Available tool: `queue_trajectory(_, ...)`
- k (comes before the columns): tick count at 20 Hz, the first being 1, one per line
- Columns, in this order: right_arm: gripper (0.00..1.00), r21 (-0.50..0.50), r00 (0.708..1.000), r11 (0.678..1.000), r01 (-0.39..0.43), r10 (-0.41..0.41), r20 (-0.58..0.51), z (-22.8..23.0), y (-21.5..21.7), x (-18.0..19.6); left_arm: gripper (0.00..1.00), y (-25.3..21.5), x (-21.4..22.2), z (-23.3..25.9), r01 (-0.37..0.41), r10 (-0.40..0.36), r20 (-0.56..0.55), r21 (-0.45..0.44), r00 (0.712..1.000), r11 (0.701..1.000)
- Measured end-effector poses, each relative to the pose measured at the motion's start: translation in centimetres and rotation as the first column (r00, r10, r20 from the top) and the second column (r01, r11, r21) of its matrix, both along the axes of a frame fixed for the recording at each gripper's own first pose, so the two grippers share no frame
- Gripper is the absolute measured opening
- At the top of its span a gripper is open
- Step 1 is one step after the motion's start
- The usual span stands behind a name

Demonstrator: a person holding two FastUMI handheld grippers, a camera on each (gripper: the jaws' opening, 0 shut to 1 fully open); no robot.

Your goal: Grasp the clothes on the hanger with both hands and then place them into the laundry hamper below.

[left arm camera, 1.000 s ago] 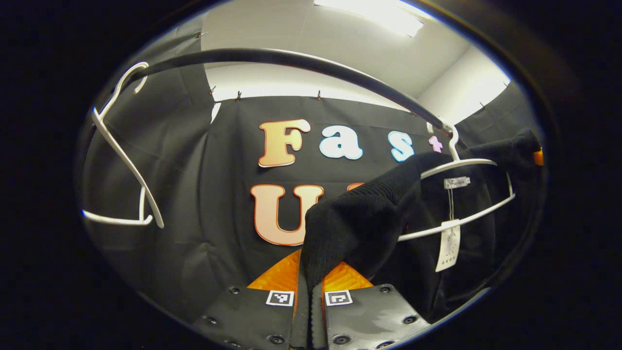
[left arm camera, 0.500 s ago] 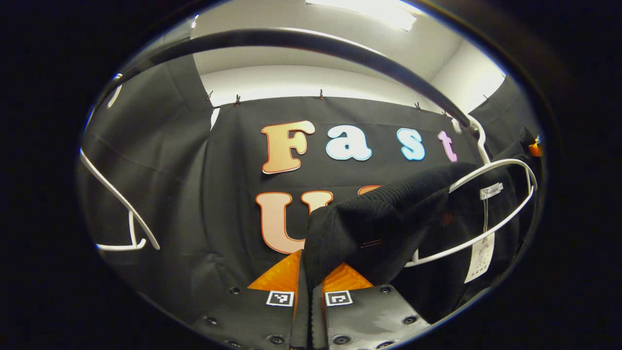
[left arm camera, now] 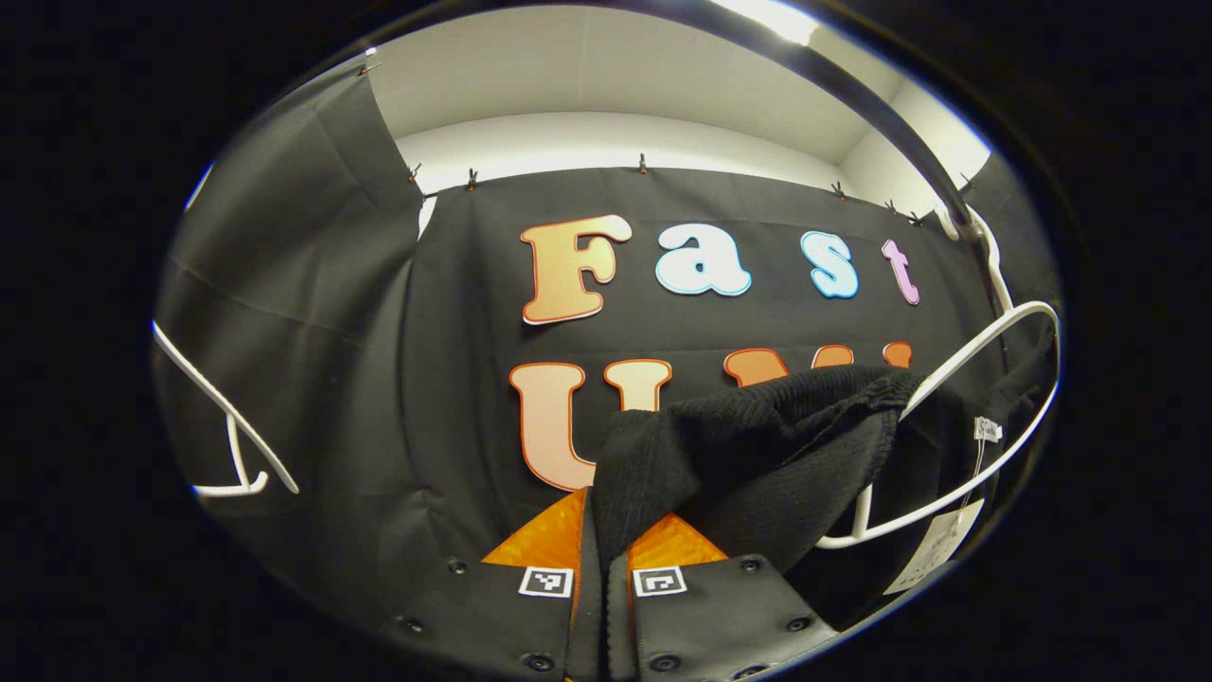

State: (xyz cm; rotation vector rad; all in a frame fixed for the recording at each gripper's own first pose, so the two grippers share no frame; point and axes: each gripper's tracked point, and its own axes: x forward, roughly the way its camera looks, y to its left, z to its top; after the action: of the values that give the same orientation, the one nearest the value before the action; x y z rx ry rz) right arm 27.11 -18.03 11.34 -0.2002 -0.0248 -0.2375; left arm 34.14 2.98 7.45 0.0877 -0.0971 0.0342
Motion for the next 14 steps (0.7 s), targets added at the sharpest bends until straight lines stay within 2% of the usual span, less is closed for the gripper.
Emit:
queue_trajectory(3,0.00,0.019,0.999,0.999,-0.026,0.027,-0.017,-1.8,1.3,-0.9,0.10,0.6,0.7,-0.9,-0.023,0.023,-0.015,0.030,1.000,0.999)
queue_trajectory(6,0.00,0.037,0.998,0.998,-0.051,0.052,-0.025,-3.1,2.7,-2.1,0.10,1.0,0.6,-2.9,-0.028,0.027,-0.054,-0.017,0.998,0.999)
queue_trajectory(7,0.00,0.048,0.998,0.997,-0.062,0.063,-0.031,-3.7,3.3,-2.5,0.12,1.5,0.5,-3.6,-0.028,0.025,-0.068,-0.032,0.997,0.999)
queue_trajectory(9,0.00,0.046,0.996,0.996,-0.079,0.080,-0.039,-4.7,4.5,-3.5,0.10,2.6,-0.2,-4.6,-0.031,0.028,-0.085,-0.036,0.996,0.999)
queue_trajectory(14,0.00,0.068,0.991,0.991,-0.117,0.121,-0.056,-7.0,7.5,-6.6,0.10,3.3,-3.2,-7.3,-0.027,0.029,-0.122,0.014,0.992,1.000)
